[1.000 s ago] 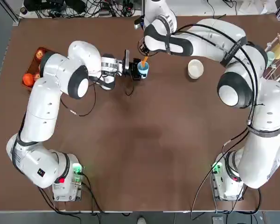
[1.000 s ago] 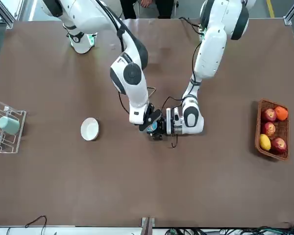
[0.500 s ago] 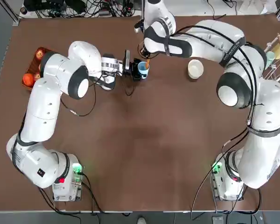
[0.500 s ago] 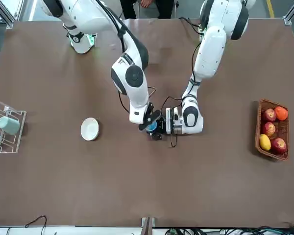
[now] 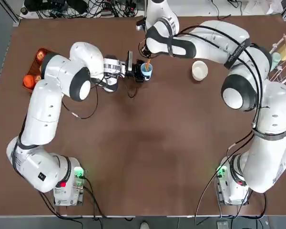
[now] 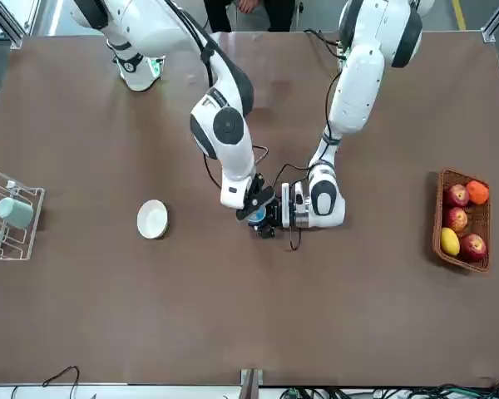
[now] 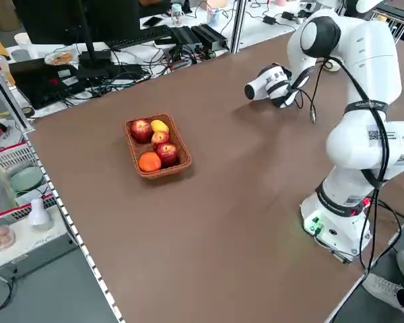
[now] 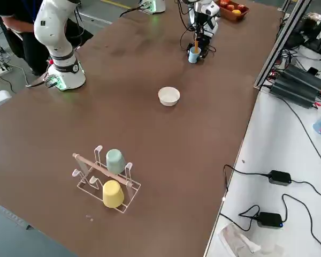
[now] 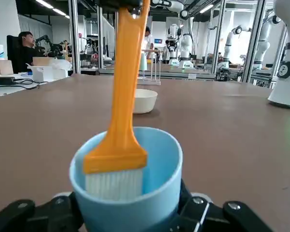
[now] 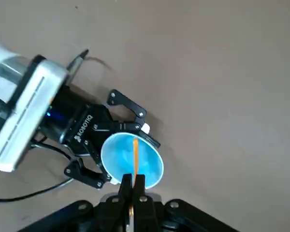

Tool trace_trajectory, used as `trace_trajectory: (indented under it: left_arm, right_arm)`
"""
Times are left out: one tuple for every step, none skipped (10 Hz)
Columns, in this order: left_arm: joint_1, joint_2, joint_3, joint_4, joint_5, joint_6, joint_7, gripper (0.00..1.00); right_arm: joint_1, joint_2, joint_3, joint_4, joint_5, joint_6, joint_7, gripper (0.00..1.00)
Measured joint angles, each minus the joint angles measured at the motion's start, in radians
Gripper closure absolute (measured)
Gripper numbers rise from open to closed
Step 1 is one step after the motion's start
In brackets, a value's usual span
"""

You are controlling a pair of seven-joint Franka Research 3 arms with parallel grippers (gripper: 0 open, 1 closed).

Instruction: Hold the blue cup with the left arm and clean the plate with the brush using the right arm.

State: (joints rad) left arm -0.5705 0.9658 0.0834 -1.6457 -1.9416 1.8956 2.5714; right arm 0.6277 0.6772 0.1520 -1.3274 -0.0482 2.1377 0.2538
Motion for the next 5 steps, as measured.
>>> trace_trajectory:
  left_arm:
    - [0.000,0.000,0.000,0.000,0.000,0.000,0.000,0.33]
    - [0.000,0.000,0.000,0.000,0.000,0.000,0.000,0.33]
    - [0.000,0.000,0.000,0.001,0.000,0.000,0.000,0.33]
    - [0.000,0.000,0.000,0.001,0.000,0.000,0.000,0.33]
    - [0.000,0.000,0.000,0.002,0.000,0.000,0.000,0.33]
  right_arm:
    - [0.000,0.000,0.000,0.000,0.001,0.015,0.001,0.95]
    - [0.000,0.000,-0.001,0.000,0.001,0.018,0.001,0.95]
    - [-0.001,0.000,-0.004,-0.001,0.001,0.018,-0.001,0.95]
    - [-0.003,0.000,-0.006,-0.005,0.001,0.017,-0.009,0.95]
    - [-0.003,0.002,-0.008,-0.012,0.001,0.017,-0.015,0.95]
